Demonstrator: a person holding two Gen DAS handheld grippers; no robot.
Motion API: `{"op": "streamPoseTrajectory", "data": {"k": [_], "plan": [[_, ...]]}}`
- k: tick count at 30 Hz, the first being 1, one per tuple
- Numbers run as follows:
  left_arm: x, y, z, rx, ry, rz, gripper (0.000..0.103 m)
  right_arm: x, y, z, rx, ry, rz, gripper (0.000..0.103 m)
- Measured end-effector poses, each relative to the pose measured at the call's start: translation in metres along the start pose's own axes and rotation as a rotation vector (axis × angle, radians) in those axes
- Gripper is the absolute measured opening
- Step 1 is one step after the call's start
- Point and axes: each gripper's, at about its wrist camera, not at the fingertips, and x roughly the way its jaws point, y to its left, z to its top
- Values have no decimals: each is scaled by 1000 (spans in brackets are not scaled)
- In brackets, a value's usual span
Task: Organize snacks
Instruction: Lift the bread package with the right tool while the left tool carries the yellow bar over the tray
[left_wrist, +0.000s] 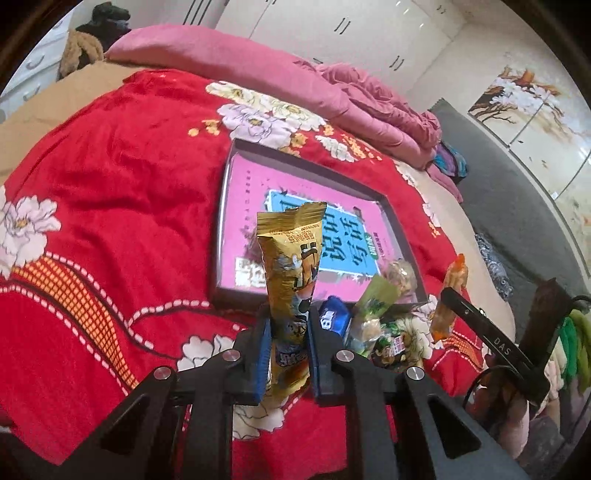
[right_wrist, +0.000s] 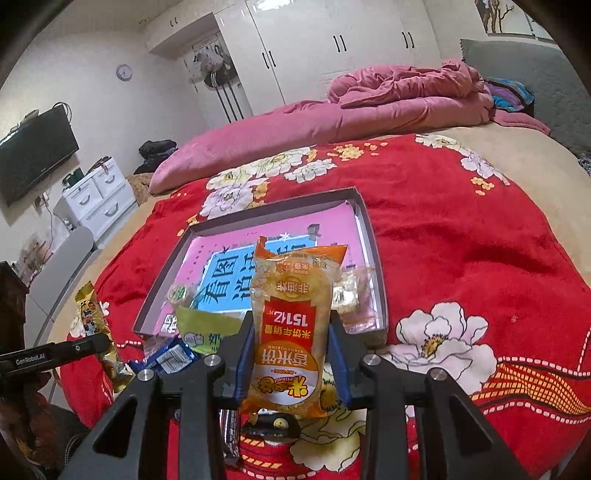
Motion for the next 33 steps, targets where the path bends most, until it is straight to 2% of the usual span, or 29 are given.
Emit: {"op": "streamPoseTrajectory", "data": {"k": [19,33], "plan": [[11,-14,50,9,-97,-40,18,-4,-5,35,29,-62,-32,36],[36,-4,68,38,-87,24,18,-3,0,50,21,-76,-69,36]]}}
